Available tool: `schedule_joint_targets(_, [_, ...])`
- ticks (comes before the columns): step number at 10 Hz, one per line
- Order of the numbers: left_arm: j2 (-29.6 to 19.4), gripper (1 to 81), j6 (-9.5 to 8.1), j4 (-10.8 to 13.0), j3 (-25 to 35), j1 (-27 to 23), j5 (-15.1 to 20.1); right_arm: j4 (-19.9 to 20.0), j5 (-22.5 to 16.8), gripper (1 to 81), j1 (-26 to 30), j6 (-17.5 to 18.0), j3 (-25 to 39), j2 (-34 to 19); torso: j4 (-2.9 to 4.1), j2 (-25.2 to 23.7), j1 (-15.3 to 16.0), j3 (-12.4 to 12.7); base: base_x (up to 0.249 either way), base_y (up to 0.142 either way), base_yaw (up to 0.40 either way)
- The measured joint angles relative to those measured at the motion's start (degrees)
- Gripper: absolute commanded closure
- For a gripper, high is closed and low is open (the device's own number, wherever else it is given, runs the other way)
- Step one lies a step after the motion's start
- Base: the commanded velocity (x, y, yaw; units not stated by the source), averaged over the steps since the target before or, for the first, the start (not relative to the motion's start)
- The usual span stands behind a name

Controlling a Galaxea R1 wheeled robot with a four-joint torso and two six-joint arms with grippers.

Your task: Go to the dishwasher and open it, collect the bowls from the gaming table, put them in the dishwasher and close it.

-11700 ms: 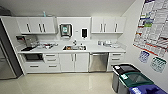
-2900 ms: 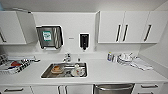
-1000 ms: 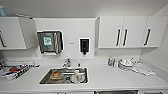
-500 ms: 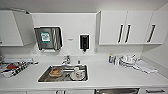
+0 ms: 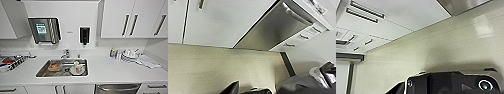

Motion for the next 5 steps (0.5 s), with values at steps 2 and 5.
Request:
schedule_joint_targets(2, [-0.9,1.0,0.00,0.0,1.4,-2.7,1.8,0.0,0.0,1.0,1.1,0.6,0.8,-0.4,0.00,-4.1,2.6,-3.9,0.000,0.000,0.000])
schedule_joint_targets(5, [-4.1,1.0,-0.02,0.0,5.0,-5.9,3.4,0.0,0.0,1.0,3.3,1.7,0.9,-0.5,0.00,-10.1,6.5,-9.5,0.000,0.000,0.000])
